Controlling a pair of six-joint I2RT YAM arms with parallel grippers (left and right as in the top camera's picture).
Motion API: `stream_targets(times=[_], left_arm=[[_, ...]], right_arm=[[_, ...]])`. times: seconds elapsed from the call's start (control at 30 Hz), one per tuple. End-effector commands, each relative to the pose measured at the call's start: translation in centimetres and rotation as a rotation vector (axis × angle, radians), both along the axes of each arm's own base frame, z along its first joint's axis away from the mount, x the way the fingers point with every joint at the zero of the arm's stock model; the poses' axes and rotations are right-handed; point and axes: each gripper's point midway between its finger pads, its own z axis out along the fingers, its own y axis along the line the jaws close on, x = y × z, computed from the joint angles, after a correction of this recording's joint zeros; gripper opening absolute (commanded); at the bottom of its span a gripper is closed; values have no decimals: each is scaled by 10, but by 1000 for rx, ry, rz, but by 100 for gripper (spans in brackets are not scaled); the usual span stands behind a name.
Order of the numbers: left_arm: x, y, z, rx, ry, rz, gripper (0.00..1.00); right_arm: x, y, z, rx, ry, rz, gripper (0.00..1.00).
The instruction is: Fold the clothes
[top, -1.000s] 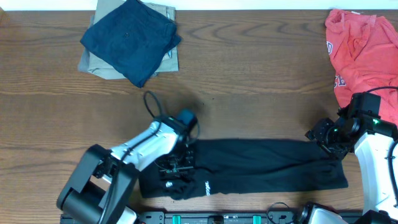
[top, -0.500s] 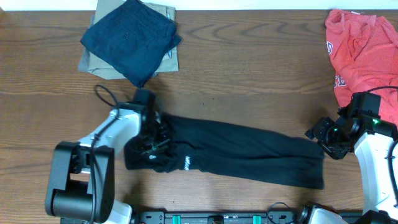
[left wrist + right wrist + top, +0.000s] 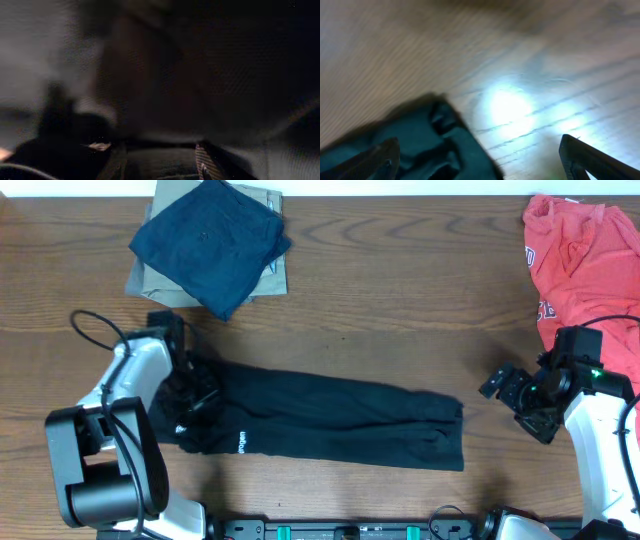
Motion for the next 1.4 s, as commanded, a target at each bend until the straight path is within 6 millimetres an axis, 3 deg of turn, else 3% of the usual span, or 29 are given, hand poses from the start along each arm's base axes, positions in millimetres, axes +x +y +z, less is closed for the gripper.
stream_targets(times=[0.0, 0.1, 0.13, 0.4, 0.53, 0.77, 1.03, 1.37], left_arm=[[18, 18, 20, 88, -42, -25, 52], [24, 19, 27, 90, -72, -22, 86], [26, 18, 28, 84, -82, -20, 90], [28, 12, 45, 62, -140, -3, 90], [29, 3, 70, 40, -230, -9, 90], [29, -8, 111, 53, -382, -47, 93], [11, -40, 116, -105, -342, -68, 93], [9, -43, 116, -117, -333, -67, 94]], right_arm=[[0, -6, -1, -40, 4, -35, 99], [9, 10, 2, 33, -56, 97, 99], [9, 16, 2, 57, -67, 131, 99], [-14, 29, -26, 119, -13, 150, 99], [-23, 51, -39, 233, -26, 161, 96], [-29, 54, -46, 247, -15, 160, 93], [-41, 67, -57, 276, 11, 185, 91], [-43, 93, -58, 282, 27, 269, 90]])
